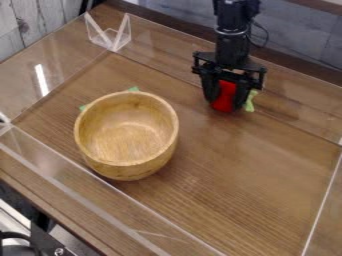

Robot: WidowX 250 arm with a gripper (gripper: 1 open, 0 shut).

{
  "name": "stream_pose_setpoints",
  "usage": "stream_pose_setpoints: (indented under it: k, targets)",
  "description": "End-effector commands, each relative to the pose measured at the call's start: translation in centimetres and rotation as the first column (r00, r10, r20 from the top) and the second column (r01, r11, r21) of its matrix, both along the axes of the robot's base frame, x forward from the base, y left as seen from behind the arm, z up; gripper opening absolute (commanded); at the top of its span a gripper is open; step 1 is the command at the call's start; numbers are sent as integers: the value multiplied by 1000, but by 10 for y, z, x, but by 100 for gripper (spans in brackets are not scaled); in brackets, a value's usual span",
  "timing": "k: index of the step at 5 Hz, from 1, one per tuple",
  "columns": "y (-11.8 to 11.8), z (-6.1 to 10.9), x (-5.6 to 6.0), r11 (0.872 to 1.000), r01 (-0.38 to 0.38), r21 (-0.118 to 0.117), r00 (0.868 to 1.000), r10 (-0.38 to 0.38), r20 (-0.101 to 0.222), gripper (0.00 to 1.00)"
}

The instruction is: Move the red fruit to the left

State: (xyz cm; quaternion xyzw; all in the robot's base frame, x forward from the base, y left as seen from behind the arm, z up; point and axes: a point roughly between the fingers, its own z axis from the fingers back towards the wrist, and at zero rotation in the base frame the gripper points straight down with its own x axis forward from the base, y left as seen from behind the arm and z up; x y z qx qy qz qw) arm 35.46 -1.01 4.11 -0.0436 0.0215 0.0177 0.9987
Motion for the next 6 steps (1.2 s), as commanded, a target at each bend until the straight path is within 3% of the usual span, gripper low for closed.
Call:
stream_pose_setpoints:
  k: [1, 2, 3, 4, 5, 6]
  targets:
    - [10, 47, 11, 1000, 2, 1, 993, -2, 115, 0]
    - [7, 46, 4, 998, 58, 1, 992, -58, 113, 100]
    - [2, 43, -3, 994, 107, -1, 989, -106, 107, 100]
    - [5, 42, 2, 992, 127, 4, 986, -127, 108, 0]
    - [7, 45, 3, 989, 145, 6, 983, -144, 109, 0]
    - [0, 40, -7, 993, 119, 4, 986, -119, 113, 100]
